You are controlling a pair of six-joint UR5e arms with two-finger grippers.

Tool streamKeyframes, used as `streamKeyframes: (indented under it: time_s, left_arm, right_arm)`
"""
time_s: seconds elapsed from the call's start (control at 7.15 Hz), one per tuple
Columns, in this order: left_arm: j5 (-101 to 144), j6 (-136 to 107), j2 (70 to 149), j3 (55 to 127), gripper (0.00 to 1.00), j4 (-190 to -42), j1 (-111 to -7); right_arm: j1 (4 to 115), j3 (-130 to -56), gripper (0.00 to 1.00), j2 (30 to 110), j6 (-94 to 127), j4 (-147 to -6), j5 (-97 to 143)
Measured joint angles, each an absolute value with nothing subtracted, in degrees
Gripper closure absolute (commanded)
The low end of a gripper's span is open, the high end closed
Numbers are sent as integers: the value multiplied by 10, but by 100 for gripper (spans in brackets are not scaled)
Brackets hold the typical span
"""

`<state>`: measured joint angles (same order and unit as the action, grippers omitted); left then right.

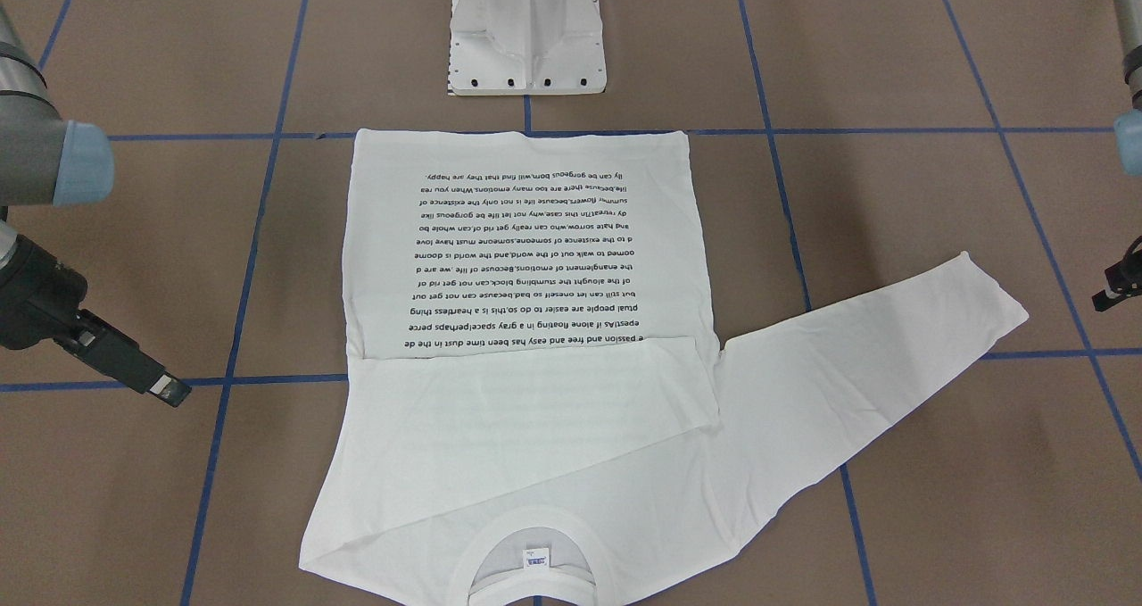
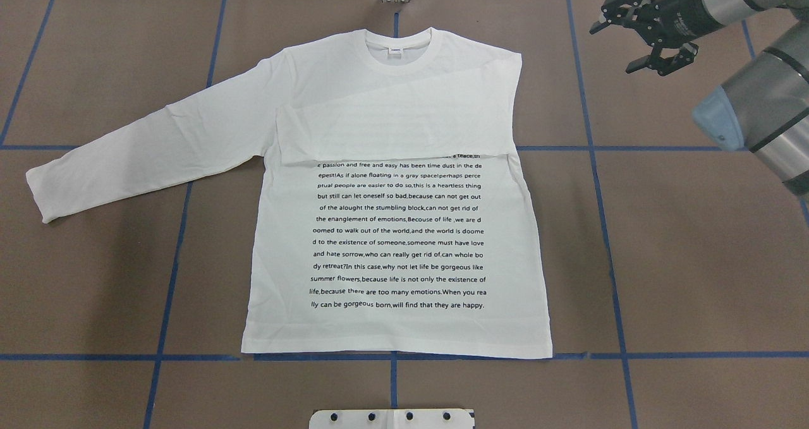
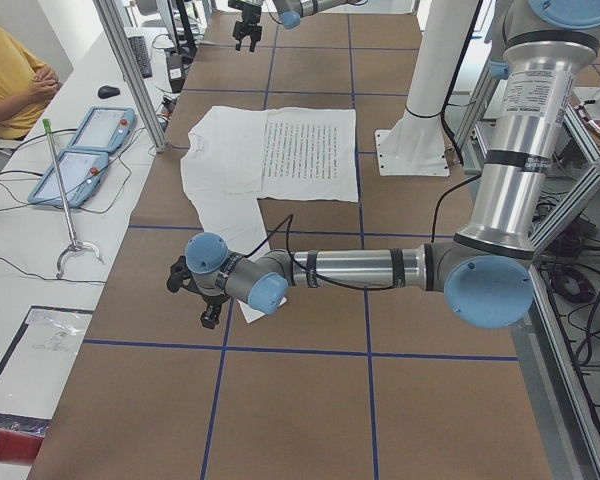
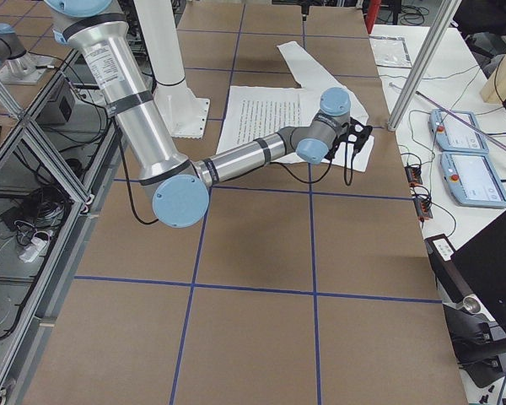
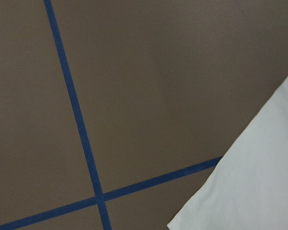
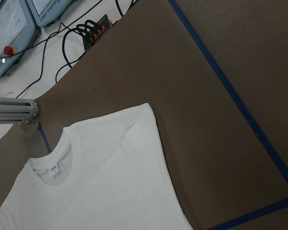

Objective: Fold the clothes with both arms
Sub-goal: 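Release the sleeve and raise the right gripper away from the shirt, then lower the left gripper to the other sleeve cuff and grasp it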

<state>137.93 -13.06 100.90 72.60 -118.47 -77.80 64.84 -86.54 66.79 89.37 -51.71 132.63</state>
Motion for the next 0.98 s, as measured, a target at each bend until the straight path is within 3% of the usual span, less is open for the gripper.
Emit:
streamKeyframes:
  time_s: [0.7, 0.98]
  left_arm:
    - [1382, -150, 1011, 681, 27, -1183, -714]
    - [1382, -150, 1010, 679, 38, -1182, -691]
  right_arm:
    - [650, -882, 0, 698, 879, -515, 1326]
    - [650, -882, 0, 699, 880, -515, 1325]
